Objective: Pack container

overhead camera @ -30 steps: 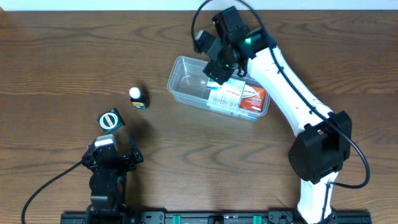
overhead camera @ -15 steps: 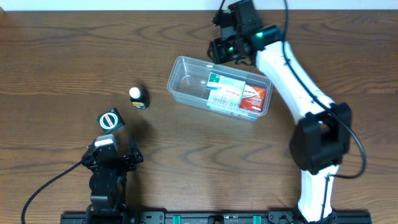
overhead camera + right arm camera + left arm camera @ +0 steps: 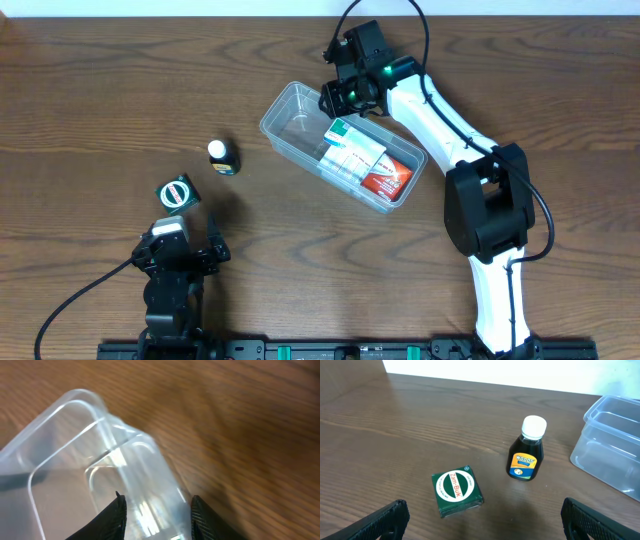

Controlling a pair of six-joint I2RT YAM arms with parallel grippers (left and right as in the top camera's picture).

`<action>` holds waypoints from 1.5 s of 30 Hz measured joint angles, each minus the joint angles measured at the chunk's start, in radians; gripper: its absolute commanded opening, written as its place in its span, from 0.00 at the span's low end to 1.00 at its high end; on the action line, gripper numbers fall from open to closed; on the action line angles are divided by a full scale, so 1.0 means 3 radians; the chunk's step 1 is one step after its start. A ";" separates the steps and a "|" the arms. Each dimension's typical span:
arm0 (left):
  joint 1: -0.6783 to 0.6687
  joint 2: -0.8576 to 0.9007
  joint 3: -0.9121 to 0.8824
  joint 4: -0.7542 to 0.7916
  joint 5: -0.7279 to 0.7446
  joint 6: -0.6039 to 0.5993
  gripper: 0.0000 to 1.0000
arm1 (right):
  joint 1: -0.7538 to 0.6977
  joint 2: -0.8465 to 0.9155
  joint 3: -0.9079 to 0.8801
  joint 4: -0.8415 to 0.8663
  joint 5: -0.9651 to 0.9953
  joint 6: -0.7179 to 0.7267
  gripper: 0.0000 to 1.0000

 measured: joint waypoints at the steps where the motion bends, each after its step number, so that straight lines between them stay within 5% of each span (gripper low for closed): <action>1: 0.0000 0.0000 0.0000 0.0000 0.0000 0.0000 0.98 | 0.0000 0.0000 0.0000 0.0001 -0.0015 -0.0032 0.35; 13: 0.0000 0.0000 0.0000 0.0000 0.0000 0.0000 0.98 | -0.0031 0.0003 0.0000 -0.0055 -0.0080 -0.0876 0.29; 20: 0.0000 0.0000 0.0000 0.0000 0.0000 0.0000 0.98 | -0.0112 0.0003 0.0000 -0.0264 -0.0067 -0.1985 0.01; 32: 0.0000 0.0000 0.0000 0.0000 0.0000 0.0000 0.98 | -0.0120 0.0003 0.0000 -0.0258 0.0060 -0.3195 0.01; 45: 0.0000 0.0000 0.0000 0.0000 0.0000 0.0000 0.98 | -0.0109 0.0000 0.0039 -0.0483 0.0053 -0.3914 0.01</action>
